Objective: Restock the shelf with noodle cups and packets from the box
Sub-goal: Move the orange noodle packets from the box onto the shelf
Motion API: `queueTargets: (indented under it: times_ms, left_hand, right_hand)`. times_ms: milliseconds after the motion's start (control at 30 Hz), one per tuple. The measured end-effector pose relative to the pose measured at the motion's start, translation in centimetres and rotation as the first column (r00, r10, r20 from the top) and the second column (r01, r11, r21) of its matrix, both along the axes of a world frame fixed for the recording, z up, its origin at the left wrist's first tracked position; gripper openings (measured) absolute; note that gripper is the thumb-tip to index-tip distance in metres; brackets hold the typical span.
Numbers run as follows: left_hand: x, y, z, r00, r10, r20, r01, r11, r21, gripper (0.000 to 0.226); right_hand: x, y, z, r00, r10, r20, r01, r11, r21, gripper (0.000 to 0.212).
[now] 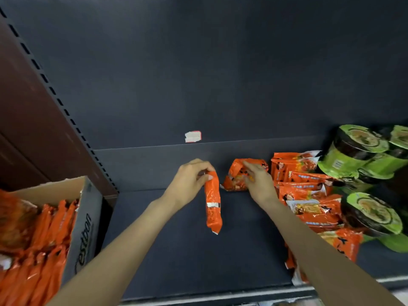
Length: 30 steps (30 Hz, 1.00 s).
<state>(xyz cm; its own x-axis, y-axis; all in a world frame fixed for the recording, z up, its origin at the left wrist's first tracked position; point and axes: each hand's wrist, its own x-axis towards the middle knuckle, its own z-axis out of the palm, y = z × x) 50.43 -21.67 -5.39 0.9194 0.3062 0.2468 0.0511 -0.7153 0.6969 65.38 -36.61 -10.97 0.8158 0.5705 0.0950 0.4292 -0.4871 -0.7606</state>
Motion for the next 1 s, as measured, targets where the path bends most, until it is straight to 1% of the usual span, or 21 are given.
queueTargets:
  times_ms: [133, 200, 267, 333, 500, 567, 633, 700, 767, 833, 867, 900, 933, 1000]
  left_hand:
    - [-0.2, 0.0, -0.6, 0.999, 0.041, -0.005, -0.041, 0.999, 0.004, 0.009]
    - [-0.6, 0.1, -0.9, 0.998, 0.061, -0.011, -0.061, 0.998, -0.018, 0.01]
    - [-1.1, 0.2, -1.2, 0.997, 0.078, -0.017, -0.079, 0.996, -0.046, 0.01]
    - [-1.5, 0.3, -1.3, 0.995, 0.1, -0.023, -0.101, 0.993, -0.066, 0.01]
    - [-2.0, 0.4, -1.5, 0.991, 0.13, -0.027, -0.132, 0.982, -0.133, 0.011]
    - [-2.1, 0.2, -1.4, 0.993, 0.116, -0.02, -0.118, 0.979, -0.164, 0.011]
    - [-2.2, 0.0, -1.3, 0.997, 0.08, -0.009, -0.08, 0.974, -0.211, 0.016]
    - [-2.1, -0.4, -1.1, 0.999, 0.045, -0.009, -0.046, 0.962, -0.271, 0.024]
    - [-1.9, -0.7, -1.0, 1.0, 0.009, -0.011, -0.012, 0.937, -0.349, 0.024]
    - [-1.7, -1.2, -0.8, 1.0, -0.03, -0.005, 0.025, 0.907, -0.421, 0.017]
    - [-1.5, -1.4, -0.6, 0.999, -0.051, -0.005, 0.043, 0.892, -0.45, 0.014]
    - [-1.3, -1.7, -0.5, 0.997, -0.073, -0.007, 0.061, 0.879, -0.473, 0.012]
    - [-1.1, -1.9, -0.4, 0.996, -0.093, -0.009, 0.077, 0.872, -0.483, 0.012]
    - [-0.7, -2.2, -0.2, 0.992, -0.127, -0.008, 0.107, 0.872, -0.477, 0.011]
  right_hand:
    - [0.3, 0.5, -0.5, 0.986, 0.158, -0.053, -0.162, 0.983, -0.083, 0.07]
    - [0.2, 0.7, -0.8, 0.972, 0.217, -0.086, -0.227, 0.964, -0.139, 0.075]
    - [0.1, 1.0, -1.1, 0.966, 0.236, -0.106, -0.254, 0.945, -0.206, 0.077]
    - [0.1, 1.3, -1.6, 0.969, 0.232, -0.087, -0.247, 0.927, -0.282, 0.077]
    - [0.1, 0.9, -2.1, 0.987, 0.161, -0.012, -0.154, 0.911, -0.382, 0.078]
    - [0.3, 0.6, -2.0, 0.992, 0.123, 0.011, -0.106, 0.894, -0.434, 0.078]
    - [0.5, 0.4, -1.7, 0.997, 0.081, -0.007, -0.075, 0.884, -0.461, 0.077]
    - [0.6, 0.4, -1.3, 0.998, 0.055, -0.025, -0.06, 0.902, -0.428, 0.075]
    - [0.2, 0.3, -0.7, 0.997, 0.071, -0.005, -0.069, 0.952, -0.297, 0.072]
    - [-0.3, 0.1, 0.3, 0.983, 0.178, -0.038, -0.181, 0.977, -0.112, 0.071]
    - [-0.4, 0.0, 0.7, 0.962, 0.269, -0.055, -0.272, 0.96, -0.069, 0.071]
    - [-0.4, -0.1, 0.8, 0.93, 0.362, -0.059, -0.366, 0.927, -0.077, 0.071]
    - [-0.2, -0.2, 1.0, 0.898, 0.436, -0.057, -0.44, 0.89, -0.123, 0.069]
    - [0.4, -0.4, 0.8, 0.859, 0.508, -0.066, -0.511, 0.838, -0.191, 0.059]
